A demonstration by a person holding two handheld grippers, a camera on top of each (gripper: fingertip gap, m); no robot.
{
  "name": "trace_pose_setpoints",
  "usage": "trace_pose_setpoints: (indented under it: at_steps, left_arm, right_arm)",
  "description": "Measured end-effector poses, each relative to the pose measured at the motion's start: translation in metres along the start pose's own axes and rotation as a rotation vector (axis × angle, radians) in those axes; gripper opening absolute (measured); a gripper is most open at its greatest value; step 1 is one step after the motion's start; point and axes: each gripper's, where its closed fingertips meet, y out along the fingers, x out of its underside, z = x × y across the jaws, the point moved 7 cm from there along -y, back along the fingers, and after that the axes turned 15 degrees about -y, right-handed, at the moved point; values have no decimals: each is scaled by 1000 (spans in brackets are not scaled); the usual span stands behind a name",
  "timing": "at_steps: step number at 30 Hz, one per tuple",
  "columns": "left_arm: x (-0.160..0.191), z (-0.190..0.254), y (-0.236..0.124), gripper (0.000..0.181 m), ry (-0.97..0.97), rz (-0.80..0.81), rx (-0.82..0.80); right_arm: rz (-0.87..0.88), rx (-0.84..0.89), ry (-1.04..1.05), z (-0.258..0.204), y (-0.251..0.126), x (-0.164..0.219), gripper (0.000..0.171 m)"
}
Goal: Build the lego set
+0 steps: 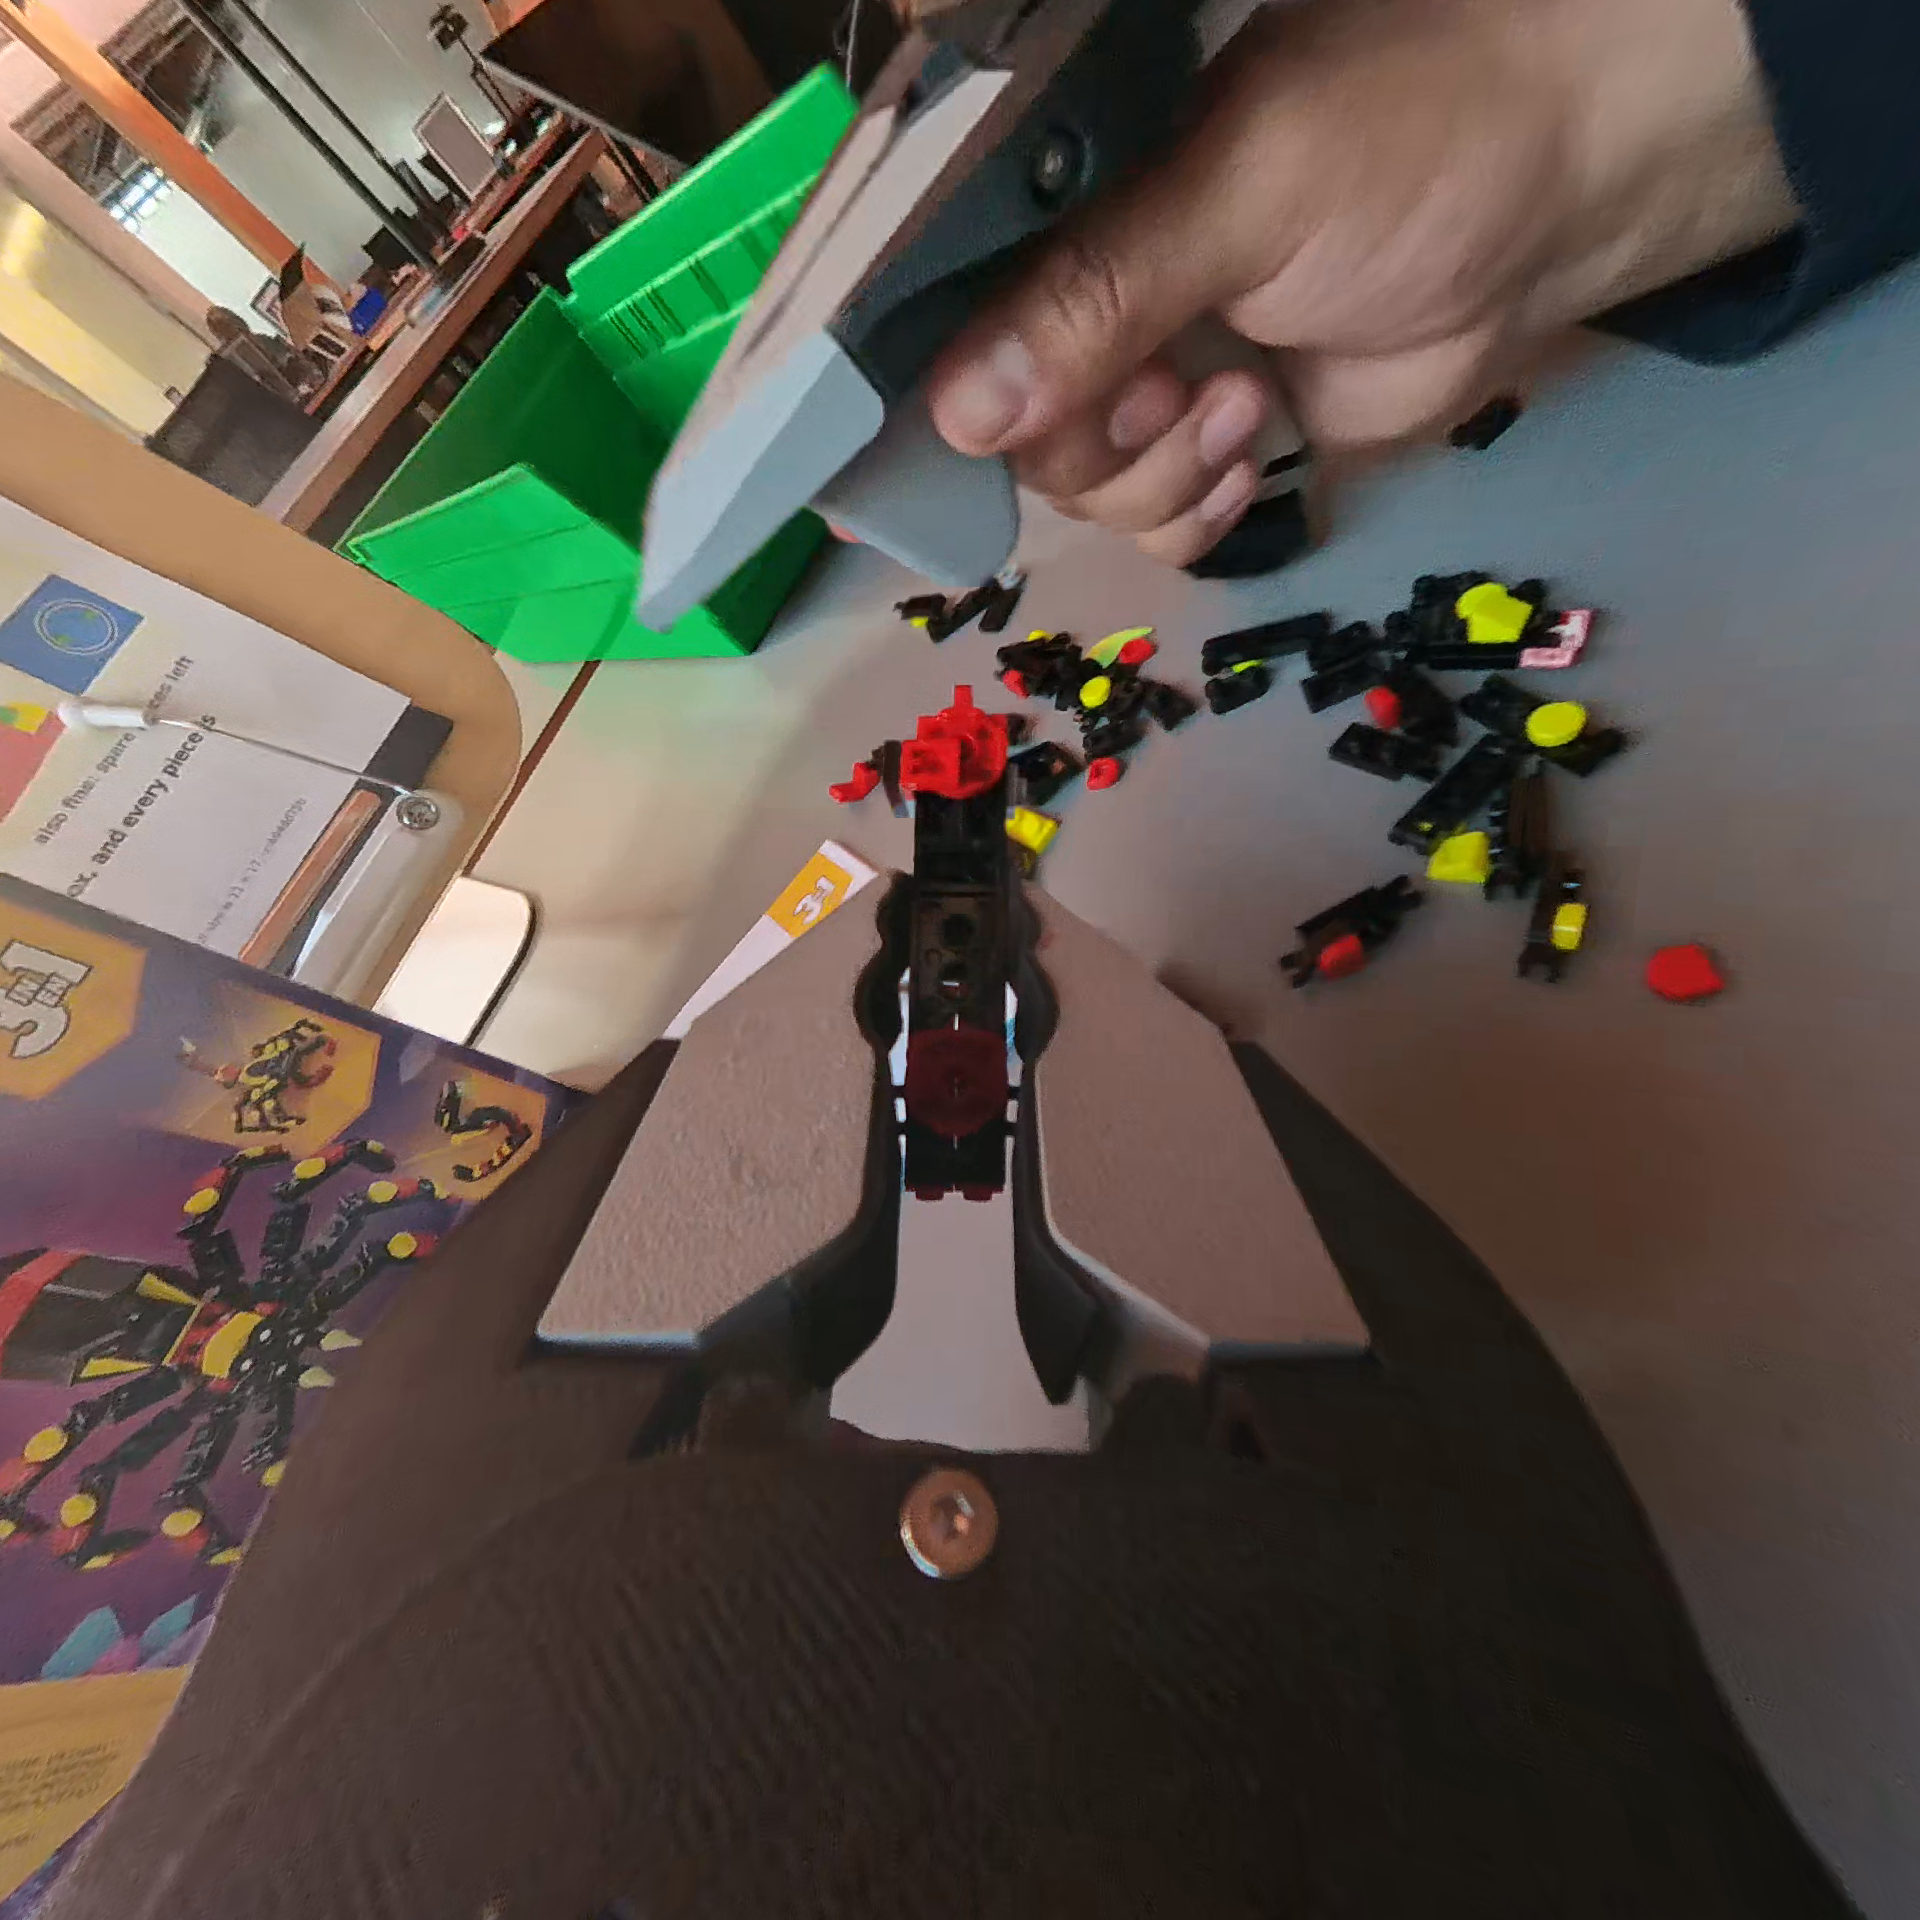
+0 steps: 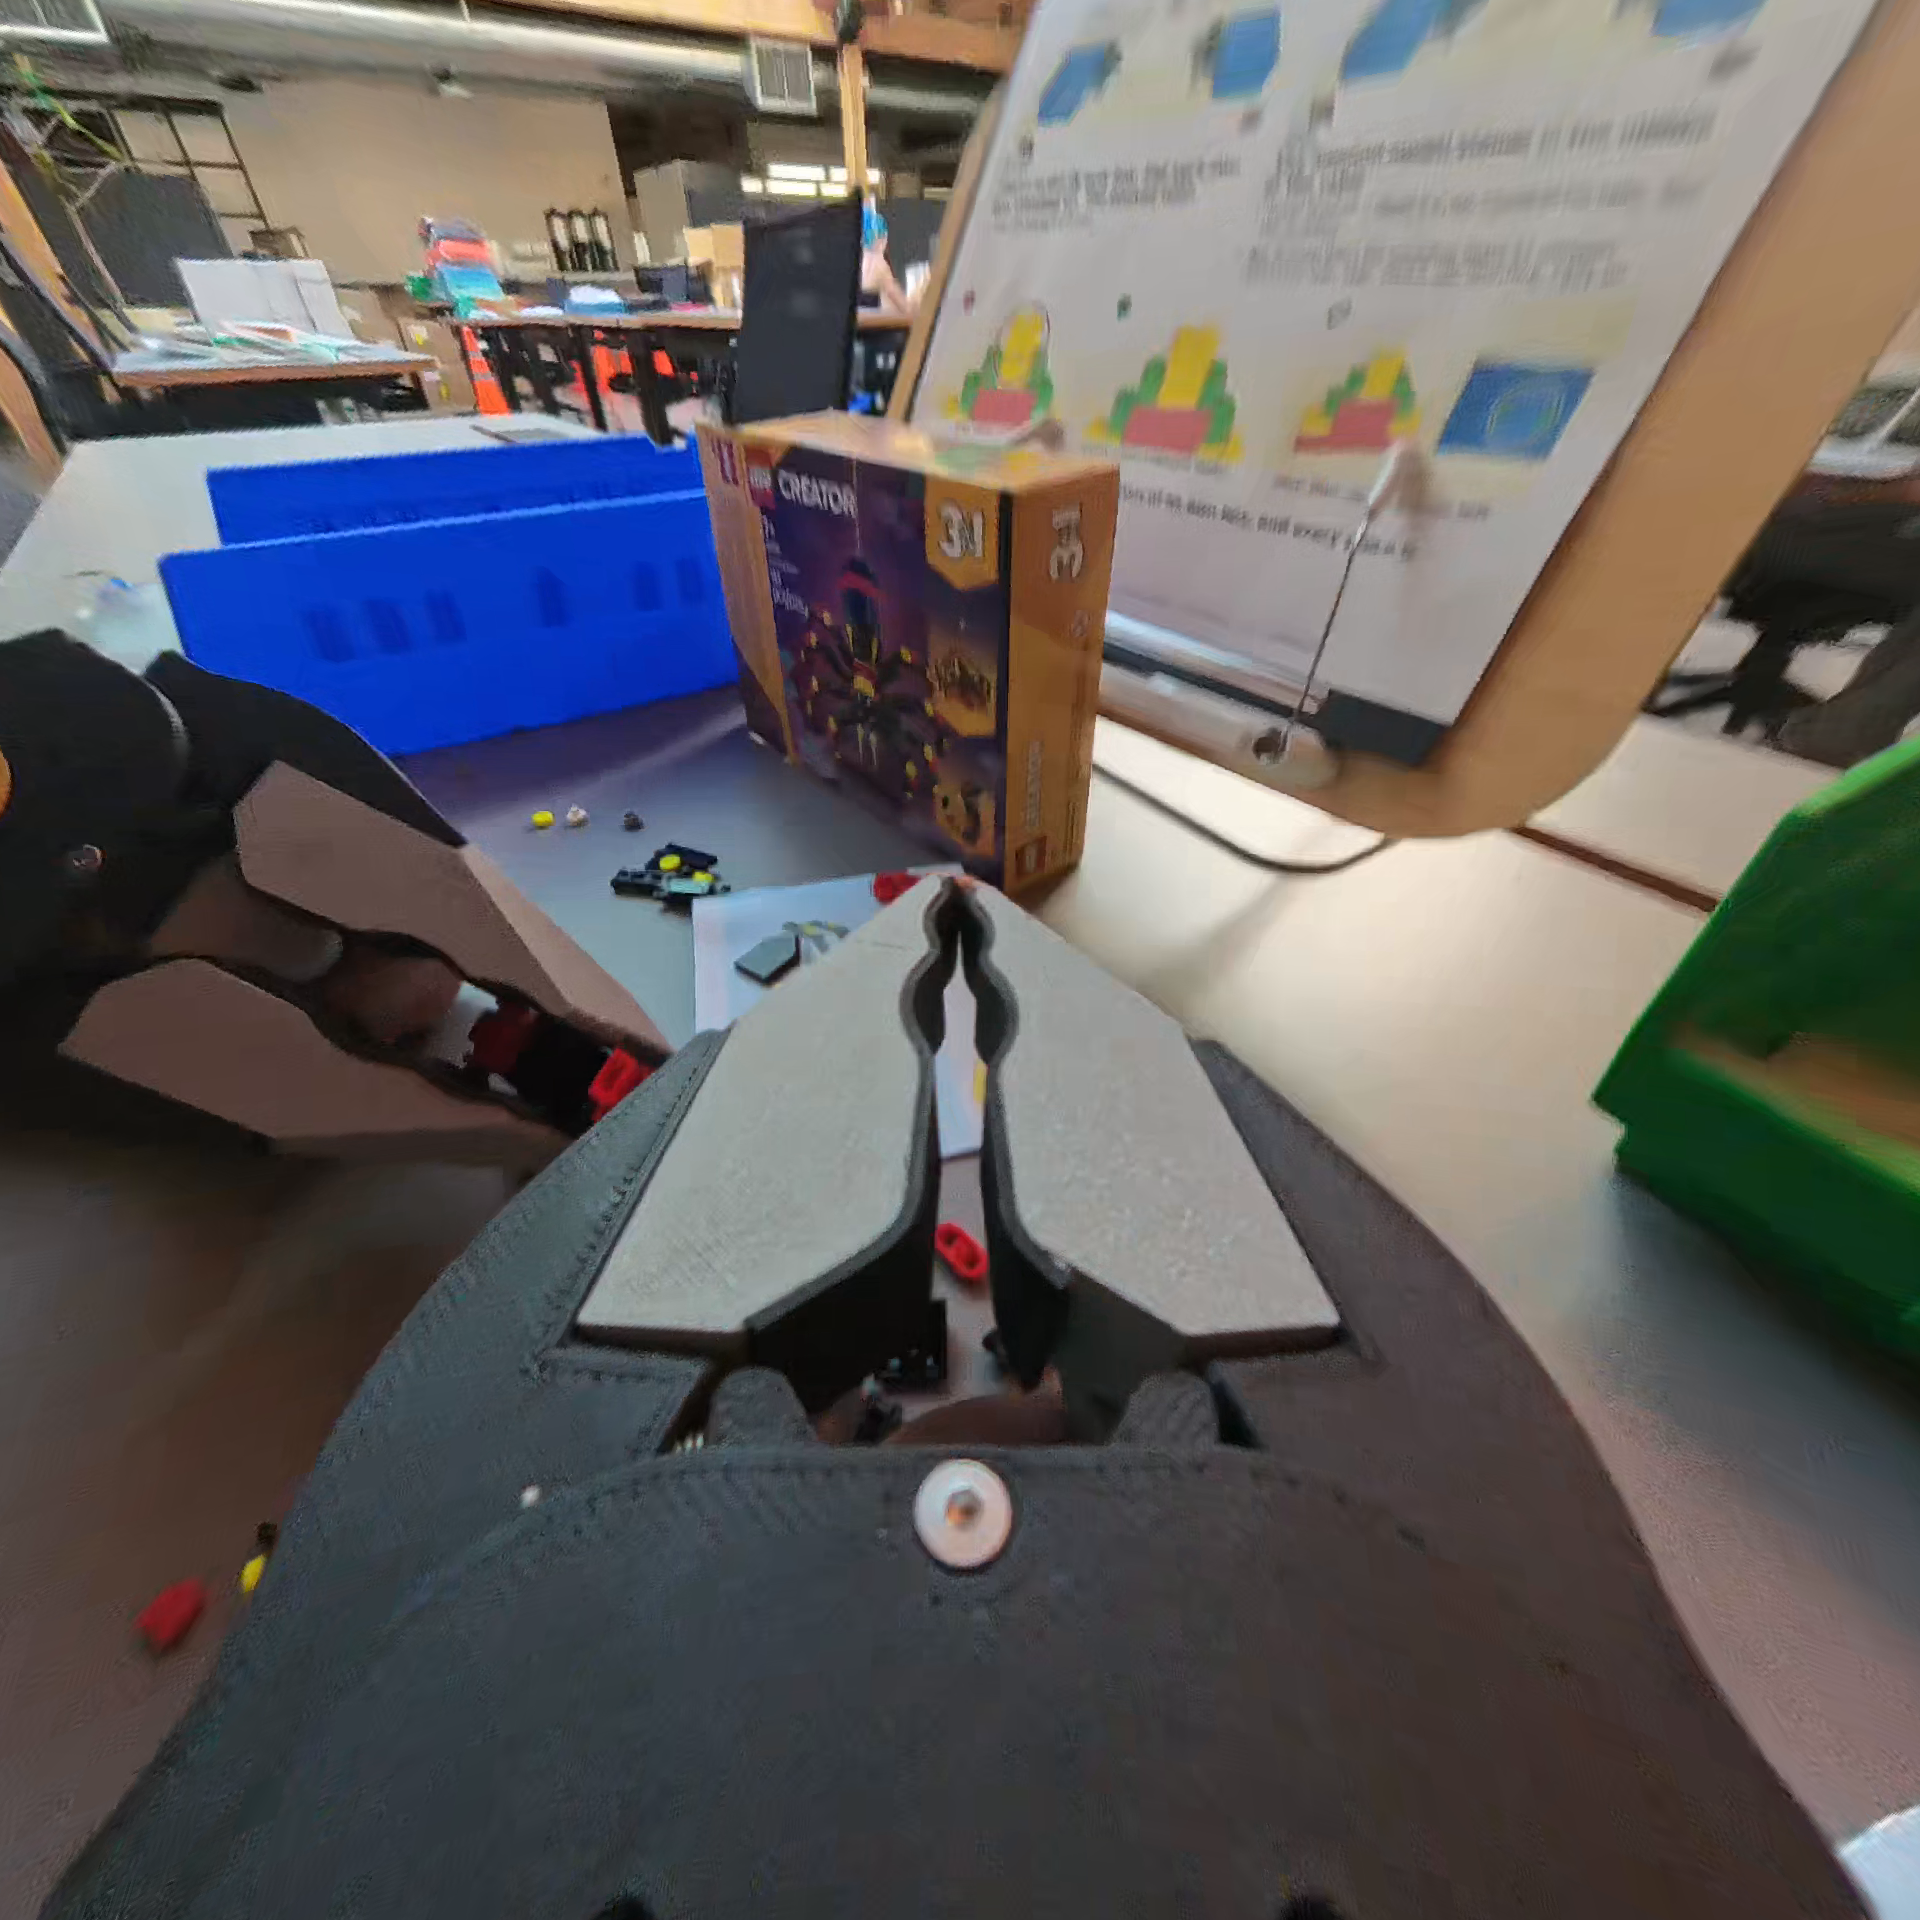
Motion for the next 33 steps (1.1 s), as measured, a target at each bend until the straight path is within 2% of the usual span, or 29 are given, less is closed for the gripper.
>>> trace_pose_setpoints:
  at_steps: [3,5,6,9,12,14,16,19,21,24,26,33]
  left_arm:
    - [8,-12,0,14,26,-39,-76]
    - [5,-20,-5,14,-31,7,-87]
    - [3,-24,-8,14,-80,35,-93]
    - [-1,-33,-14,15,-197,103,-56]
    - [-4,-41,-22,14,-287,188,6]
    - [-6,-50,-30,15,-401,269,107]
    - [-6,-57,-39,15,-500,355,250]
    - [-5,-61,-46,14,-636,386,507]
    - [-3,-69,-46,14,-758,403,551]
    - [5,-79,-40,14,-962,374,542]
    - [10,-81,-36,14,-1033,320,537]
    - [22,-102,-30,14,-1066,269,161]
  right_arm:
    - [51,-49,-28,-4,-5,-3,0]
    - [78,-42,-99,-12,-8,-7,20]
    - [68,-74,-141,-21,-7,-8,21]
    - [24,-88,-264,-44,0,-9,30]
    - [48,-9,-415,-52,0,-10,27]
    - [65,103,-548,-45,-4,-7,15]
    - [3,193,-645,-32,-6,1,13]
    - [-104,304,-660,-10,-11,11,14]
    - [-160,400,-666,6,-17,17,13]
    - [-222,521,-660,26,-27,24,10]
    - [-233,583,-627,32,-33,24,9]
    - [-249,606,-665,29,-25,24,0]
